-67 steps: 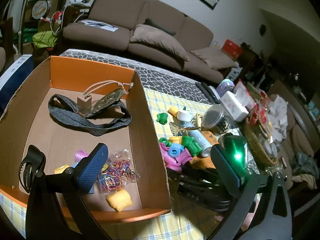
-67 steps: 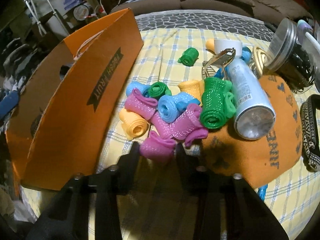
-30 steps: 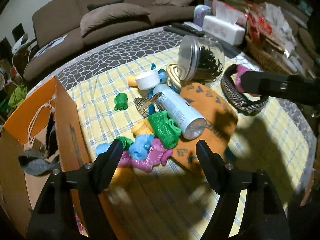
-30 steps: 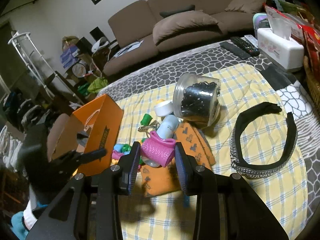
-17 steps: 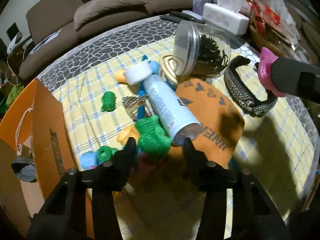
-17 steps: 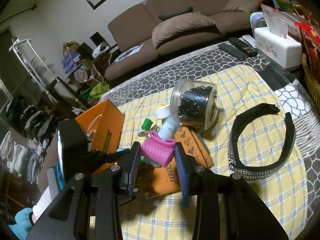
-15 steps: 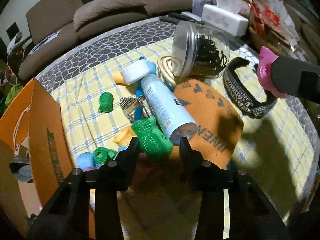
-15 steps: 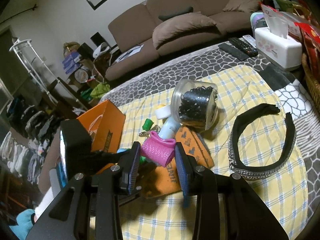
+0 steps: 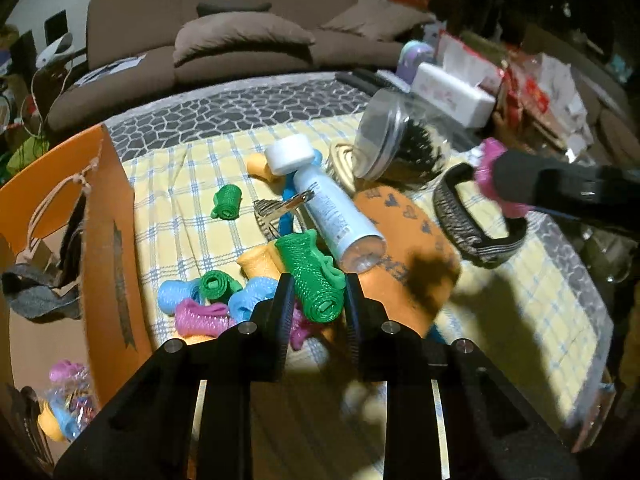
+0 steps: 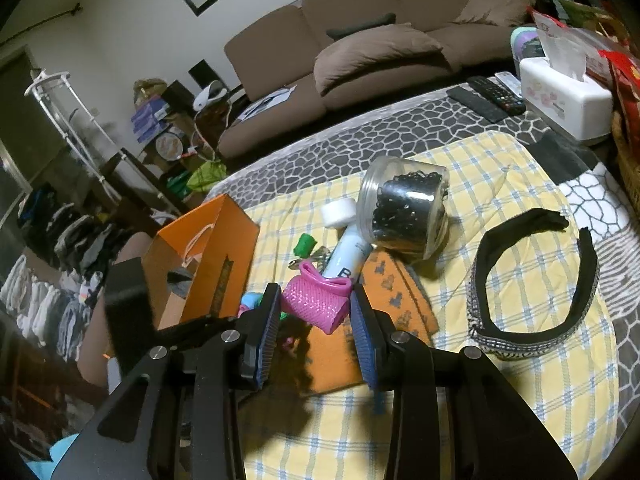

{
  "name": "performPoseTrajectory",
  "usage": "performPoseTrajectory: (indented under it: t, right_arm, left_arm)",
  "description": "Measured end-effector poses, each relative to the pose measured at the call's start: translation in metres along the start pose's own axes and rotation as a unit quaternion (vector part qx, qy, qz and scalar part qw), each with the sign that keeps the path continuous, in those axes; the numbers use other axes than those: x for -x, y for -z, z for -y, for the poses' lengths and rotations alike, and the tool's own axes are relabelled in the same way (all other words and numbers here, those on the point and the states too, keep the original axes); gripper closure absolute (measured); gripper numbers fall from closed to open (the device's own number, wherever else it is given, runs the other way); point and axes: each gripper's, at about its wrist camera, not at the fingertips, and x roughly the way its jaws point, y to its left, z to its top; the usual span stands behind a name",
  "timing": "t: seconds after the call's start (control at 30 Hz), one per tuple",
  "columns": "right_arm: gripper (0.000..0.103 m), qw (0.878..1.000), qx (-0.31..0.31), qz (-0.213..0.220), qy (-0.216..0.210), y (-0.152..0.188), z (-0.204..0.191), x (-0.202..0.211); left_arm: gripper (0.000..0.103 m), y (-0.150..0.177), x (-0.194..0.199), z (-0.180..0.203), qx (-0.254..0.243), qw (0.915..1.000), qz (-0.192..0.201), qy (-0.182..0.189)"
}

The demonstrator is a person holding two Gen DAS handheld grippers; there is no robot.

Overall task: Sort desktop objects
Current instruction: 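Grasp the green mesh roller with the left tool while the right holds the pink roller, then carry both rollers over the box and open both tools to drop them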

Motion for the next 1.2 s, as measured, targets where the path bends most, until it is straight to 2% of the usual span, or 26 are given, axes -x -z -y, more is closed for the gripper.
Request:
performPoseTrajectory:
  t: [0.17,0.33,0.63,0.83,1.2]
  right_arm:
    - [0.068,1.000,0.010,0.000,-0.007,0.000,-0.011,-0.003]
    - [0.068,0.999,0.032,-0.006,-0.018,0.003,-0.031,-0.012]
    - [0.068,0.996,0.072,-0.024,-0.041,0.011,-0.076,-0.033]
    - [0.068,0.992,0.107,-0.041,-0.061,0.020,-0.114,-0.053]
    - [0.068,0.977,0.178,-0.089,-0.073,0.052,-0.177,-0.102]
  left_arm:
    - [0.080,0.002,0.032,-0.005,0.016,0.9993,0.027,0.019]
    - [0.080,0.004,0.063,-0.023,0.032,0.9981,0.050,0.019]
    - [0.080,0.024,0.114,-0.095,0.090,0.9926,0.080,-0.018]
    - [0.080,0.050,0.125,-0.140,0.146,0.9853,0.082,-0.037]
    - [0.080,0.072,0.127,-0.187,0.196,0.9771,0.068,-0.048]
